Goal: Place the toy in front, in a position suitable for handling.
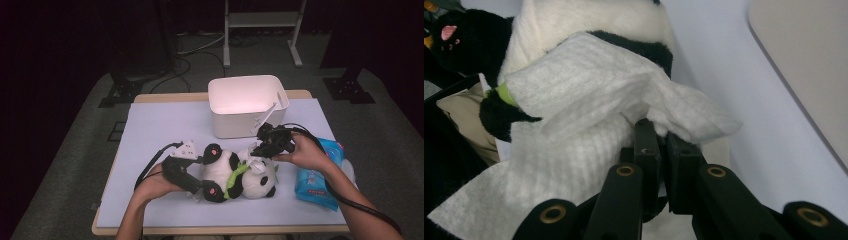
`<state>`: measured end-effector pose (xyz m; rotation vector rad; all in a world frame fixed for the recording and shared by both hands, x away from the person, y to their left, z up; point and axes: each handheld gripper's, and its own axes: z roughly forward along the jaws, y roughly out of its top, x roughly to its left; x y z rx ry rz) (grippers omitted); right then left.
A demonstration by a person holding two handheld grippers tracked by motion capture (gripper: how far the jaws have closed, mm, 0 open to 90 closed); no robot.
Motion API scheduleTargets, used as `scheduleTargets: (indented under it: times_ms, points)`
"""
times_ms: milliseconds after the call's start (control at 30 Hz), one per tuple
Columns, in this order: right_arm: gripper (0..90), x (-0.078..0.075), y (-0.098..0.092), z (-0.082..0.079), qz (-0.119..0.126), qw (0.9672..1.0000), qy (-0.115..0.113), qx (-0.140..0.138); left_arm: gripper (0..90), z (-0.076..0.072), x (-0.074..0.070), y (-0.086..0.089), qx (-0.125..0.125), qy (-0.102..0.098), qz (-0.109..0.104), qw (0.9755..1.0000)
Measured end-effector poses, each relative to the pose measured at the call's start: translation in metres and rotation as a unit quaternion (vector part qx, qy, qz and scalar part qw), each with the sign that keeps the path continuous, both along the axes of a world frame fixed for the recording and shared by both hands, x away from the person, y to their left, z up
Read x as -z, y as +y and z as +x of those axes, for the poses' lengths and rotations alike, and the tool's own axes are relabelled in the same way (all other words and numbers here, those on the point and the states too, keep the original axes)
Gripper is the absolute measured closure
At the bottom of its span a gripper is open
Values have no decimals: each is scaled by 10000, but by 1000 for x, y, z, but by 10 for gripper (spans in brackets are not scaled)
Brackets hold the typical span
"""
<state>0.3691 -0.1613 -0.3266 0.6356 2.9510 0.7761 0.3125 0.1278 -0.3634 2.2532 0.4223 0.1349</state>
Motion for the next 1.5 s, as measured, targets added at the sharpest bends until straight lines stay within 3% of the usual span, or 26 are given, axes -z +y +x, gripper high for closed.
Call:
scheduleTargets:
  times_ms: [400, 500, 633, 733, 867, 1133, 1267, 1367, 1500]
  points:
    - [850, 0, -3, -18, 69, 9999, -64, -93, 153, 7, -1, -6, -147, 16, -39, 9999]
    - [851, 0, -2, -19, 65, 9999, -66, -124, 153, 13, -1, -9, -151, 82, -131, 9998]
    - [851, 0, -2, -21, 94, 9998, -63, -155, 154, 23, -1, -15, -208, 165, -71, 9996]
    - [850, 1, -5, -23, 168, 9997, -57, -153, 234, 26, -2, -20, -185, 199, -67, 9996]
    - [851, 4, -10, -23, 283, 9995, -84, -90, 416, 30, -7, -25, -217, 131, 69, 9997]
    - [850, 4, -19, -22, 560, 9982, -203, 54, 509, 48, -22, -36, -175, -71, 169, 9997]
    - [850, 1, -13, -17, 626, 9977, -254, 61, 517, 54, -33, -28, -267, -254, 158, 9992]
    - [850, 0, -2, -13, 619, 9978, -230, -58, 516, 50, -32, -19, -249, -314, 211, 9990]
    - [849, -5, 10, -14, 486, 9983, -258, -185, 517, 40, -16, 1, -309, -237, -167, 9991]
